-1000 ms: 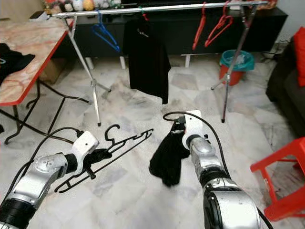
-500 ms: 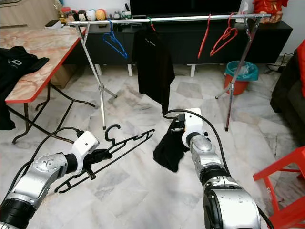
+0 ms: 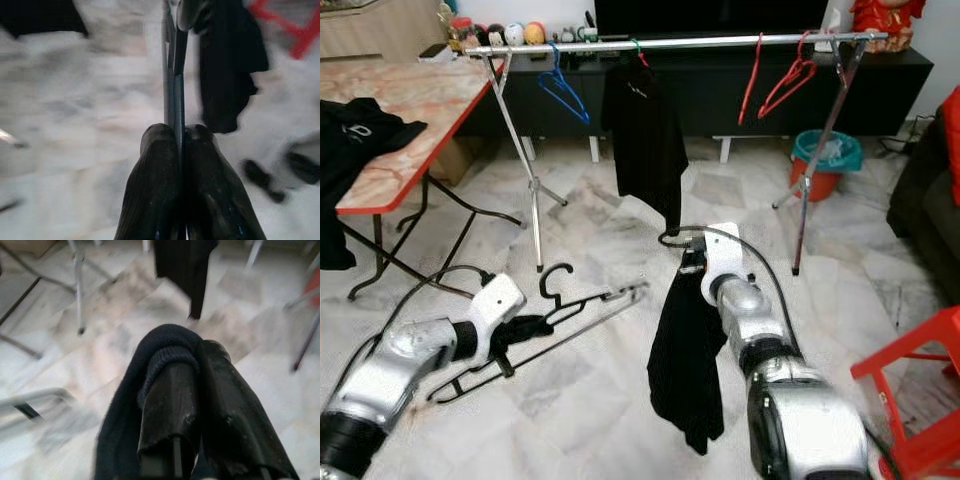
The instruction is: Hang hanger
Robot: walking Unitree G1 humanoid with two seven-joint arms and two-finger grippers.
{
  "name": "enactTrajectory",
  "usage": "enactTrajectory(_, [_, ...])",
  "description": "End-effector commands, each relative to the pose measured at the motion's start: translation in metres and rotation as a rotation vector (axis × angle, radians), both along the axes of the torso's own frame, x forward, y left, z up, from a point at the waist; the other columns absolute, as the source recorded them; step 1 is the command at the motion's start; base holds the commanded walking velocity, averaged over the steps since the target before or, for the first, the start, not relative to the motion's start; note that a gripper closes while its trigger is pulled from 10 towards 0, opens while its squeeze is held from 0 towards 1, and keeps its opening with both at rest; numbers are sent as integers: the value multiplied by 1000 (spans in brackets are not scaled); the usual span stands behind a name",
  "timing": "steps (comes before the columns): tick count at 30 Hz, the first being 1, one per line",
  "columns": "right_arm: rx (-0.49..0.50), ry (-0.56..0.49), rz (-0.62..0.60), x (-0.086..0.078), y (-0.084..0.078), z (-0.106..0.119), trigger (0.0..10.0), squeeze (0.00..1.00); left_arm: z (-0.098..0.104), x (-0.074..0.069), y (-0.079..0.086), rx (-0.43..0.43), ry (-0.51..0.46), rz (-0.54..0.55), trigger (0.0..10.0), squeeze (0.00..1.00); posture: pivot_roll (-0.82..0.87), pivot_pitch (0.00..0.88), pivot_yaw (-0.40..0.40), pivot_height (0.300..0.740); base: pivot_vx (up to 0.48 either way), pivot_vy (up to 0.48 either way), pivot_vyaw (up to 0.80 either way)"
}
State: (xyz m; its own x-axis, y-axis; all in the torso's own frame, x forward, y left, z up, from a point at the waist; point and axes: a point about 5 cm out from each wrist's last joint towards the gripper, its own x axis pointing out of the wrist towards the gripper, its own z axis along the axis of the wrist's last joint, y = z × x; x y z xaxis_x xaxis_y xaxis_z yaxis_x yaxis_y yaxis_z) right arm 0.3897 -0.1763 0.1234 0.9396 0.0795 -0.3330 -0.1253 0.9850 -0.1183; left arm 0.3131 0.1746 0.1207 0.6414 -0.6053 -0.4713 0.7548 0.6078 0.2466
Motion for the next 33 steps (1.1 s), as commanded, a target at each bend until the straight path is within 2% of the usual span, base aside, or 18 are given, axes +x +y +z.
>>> enactTrajectory(1, [-8, -49, 8, 6, 5, 13, 10000, 0, 2, 9, 7, 17, -58, 92, 10000, 0, -23, 0, 31, 719, 0, 0, 0])
enactTrajectory(6, [1, -31, -3, 2, 5, 5, 10000, 0, -1, 14, 7, -3, -90, 164, 10000, 0, -33, 0, 36, 719, 0, 0, 0])
enactTrajectory(7, [-10, -16, -14, 1, 4, 1, 10000, 0, -3, 10, 1, -39, -55, 115, 10000, 0, -36, 0, 36, 719, 0, 0, 0])
enactTrajectory(10, [-30, -1, -46, -1, -2, -2, 10000, 0, -5, -3, -7, -60, 32, -26, 10000, 0, -36, 0, 34, 719, 0, 0, 0])
enactTrajectory(14, [-28, -7, -21, 2, -2, 4, 10000, 0, 3, -19, -8, -130, 144, -200, 10000, 0, -37, 0, 33, 719, 0, 0, 0])
enactTrajectory(17, [-29, -14, -7, 4, 1, 8, 10000, 0, 8, -23, -9, -155, 179, -275, 10000, 0, -33, 0, 30, 719, 0, 0, 0])
enactTrajectory(19, [-22, -21, -5, 5, 4, 11, 10000, 0, 8, -24, -11, -140, 195, -315, 10000, 0, -32, 0, 29, 719, 0, 0, 0])
enactTrajectory(22, [31, -50, -12, 11, 12, 23, 10000, 0, 6, -20, -11, -107, 188, -307, 10000, 0, -37, 0, 27, 719, 0, 0, 0])
enactTrajectory(27, [97, -99, 35, 19, 33, 44, 10000, 0, 11, -16, -20, -149, 158, -290, 10000, 0, -36, 0, 25, 719, 0, 0, 0])
enactTrajectory(33, [123, -100, 84, 20, 49, 48, 10000, 0, 13, -17, -29, -187, 167, -302, 10000, 0, -38, 0, 25, 719, 0, 0, 0])
